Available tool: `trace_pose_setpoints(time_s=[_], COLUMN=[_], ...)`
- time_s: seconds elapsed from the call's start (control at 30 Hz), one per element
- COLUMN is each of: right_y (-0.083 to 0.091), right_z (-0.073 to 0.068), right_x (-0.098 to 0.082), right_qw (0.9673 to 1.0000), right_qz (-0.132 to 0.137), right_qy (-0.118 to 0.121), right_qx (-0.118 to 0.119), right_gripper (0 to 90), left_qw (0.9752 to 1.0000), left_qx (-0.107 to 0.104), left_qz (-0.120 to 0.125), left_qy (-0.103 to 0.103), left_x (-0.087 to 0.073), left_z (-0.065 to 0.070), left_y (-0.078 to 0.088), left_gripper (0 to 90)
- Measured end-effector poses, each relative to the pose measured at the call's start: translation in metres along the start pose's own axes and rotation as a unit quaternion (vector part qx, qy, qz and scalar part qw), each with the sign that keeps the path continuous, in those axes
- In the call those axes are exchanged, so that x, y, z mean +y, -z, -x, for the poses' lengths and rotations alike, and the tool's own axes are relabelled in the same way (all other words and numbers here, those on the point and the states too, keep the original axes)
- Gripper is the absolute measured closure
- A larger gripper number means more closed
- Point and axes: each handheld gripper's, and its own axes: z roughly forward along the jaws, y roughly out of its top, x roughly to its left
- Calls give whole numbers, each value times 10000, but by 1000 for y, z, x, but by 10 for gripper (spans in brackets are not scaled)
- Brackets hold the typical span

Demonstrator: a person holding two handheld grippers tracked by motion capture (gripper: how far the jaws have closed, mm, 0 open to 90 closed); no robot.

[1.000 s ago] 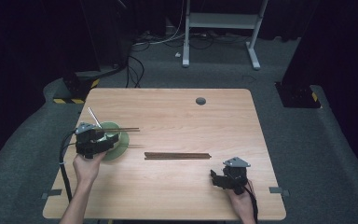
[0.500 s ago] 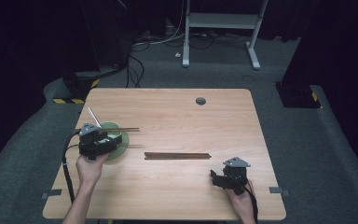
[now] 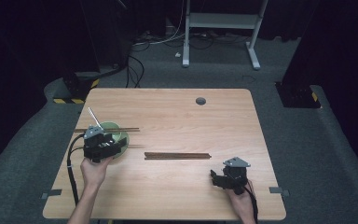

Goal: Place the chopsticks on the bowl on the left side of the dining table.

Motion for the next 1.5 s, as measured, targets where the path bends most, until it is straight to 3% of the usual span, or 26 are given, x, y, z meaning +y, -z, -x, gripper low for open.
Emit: trace_pose_setpoints(time_s=[0.2,0.37,0.53,0.7,0.83,1.03,1.23,1.37,1.5], right_y=[0,0,0,0,0,0,0,0,0], right_z=[0,0,0,0,0,0,0,0,0], right_x=[0,0,0,0,0,0,0,0,0], right_qw=[10000,10000,10000,10000,10000,10000,10000,10000,10000], right_qz=[1,-3,0,0,0,1,-1,0,0], right_qy=[1,-1,0,1,1,10,3,2,3], right_qx=[0,3,-1,0,0,-1,0,-1,-1], right_gripper=[165,165,165,165,165,165,165,165,165], left_qw=[10000,9996,9993,9990,9975,9962,9957,9948,9948], left_qx=[-33,-263,-341,-408,-670,-791,-795,-646,-631], left_qz=[-1,-11,-55,-53,-103,-152,-208,-371,-370], left_qy=[-48,-37,-172,-181,-177,-326,-428,-692,-714], left_x=[-2,-6,-10,-13,-16,-20,-24,-28,-33], left_z=[4,8,15,19,23,32,37,43,45], left_y=[0,-1,-3,-5,-5,-7,-9,-11,-13], left_gripper=[307,307,304,304,302,299,299,296,296])
